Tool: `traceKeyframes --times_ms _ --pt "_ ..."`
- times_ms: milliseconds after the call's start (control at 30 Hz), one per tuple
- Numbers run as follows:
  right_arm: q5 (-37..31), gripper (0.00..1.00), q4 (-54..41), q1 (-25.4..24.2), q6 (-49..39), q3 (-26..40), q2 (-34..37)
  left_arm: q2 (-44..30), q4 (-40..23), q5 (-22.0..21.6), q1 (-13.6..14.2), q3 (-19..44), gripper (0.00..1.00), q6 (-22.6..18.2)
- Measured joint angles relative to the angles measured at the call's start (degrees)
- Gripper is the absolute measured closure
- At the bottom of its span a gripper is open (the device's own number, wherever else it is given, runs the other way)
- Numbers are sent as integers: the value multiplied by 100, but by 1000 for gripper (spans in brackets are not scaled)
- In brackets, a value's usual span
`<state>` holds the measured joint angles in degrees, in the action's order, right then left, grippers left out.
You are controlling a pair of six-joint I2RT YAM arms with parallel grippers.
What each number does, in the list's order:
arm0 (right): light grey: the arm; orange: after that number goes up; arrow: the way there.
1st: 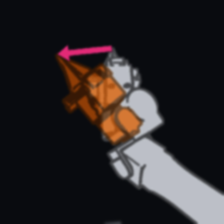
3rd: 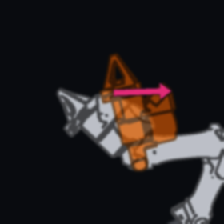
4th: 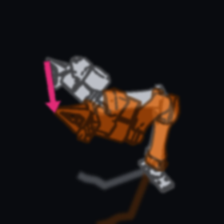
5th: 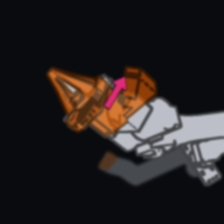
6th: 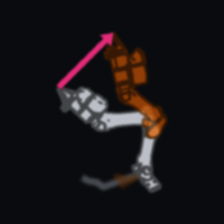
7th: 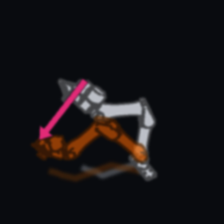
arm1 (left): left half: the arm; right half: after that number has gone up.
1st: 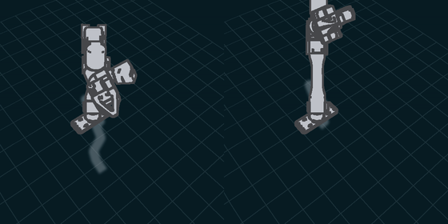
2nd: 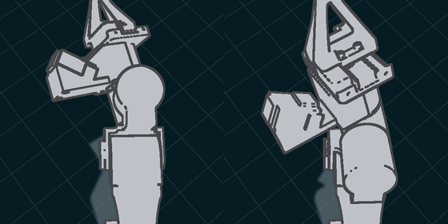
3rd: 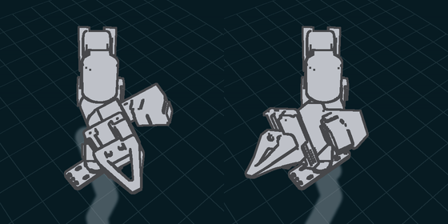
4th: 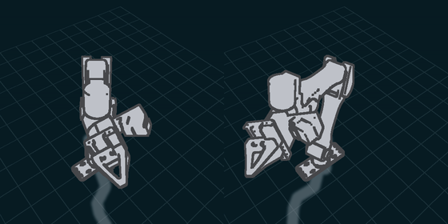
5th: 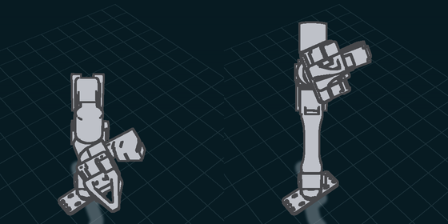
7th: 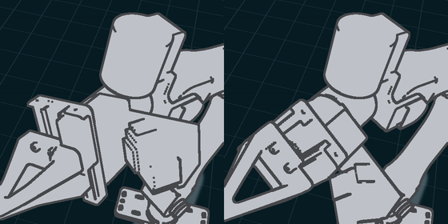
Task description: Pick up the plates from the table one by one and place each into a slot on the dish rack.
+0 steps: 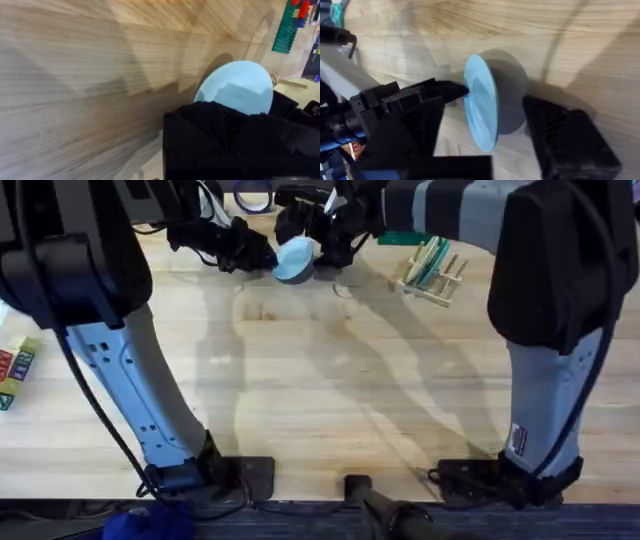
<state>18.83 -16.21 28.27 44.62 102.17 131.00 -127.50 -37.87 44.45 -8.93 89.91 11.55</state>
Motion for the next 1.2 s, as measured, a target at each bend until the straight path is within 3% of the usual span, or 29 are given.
traceKeyframes --times_ms 200,400,733,1000,1200 --pt "-42 449 -10 0 22 0 0 0 0 2 0 0 961 0" --pt "-64 945 -48 -21 59 0 0 0 2 2 -2 1 961 0" --pt "76 971 -261 -35 37 67 0 0 -34 15 -11 12 961 -1" --pt "553 970 -582 -188 -388 87 0 4 -456 -95 33 159 961 -194" --pt "814 970 -1081 -368 -953 125 -37 152 -986 -626 140 243 961 -415"
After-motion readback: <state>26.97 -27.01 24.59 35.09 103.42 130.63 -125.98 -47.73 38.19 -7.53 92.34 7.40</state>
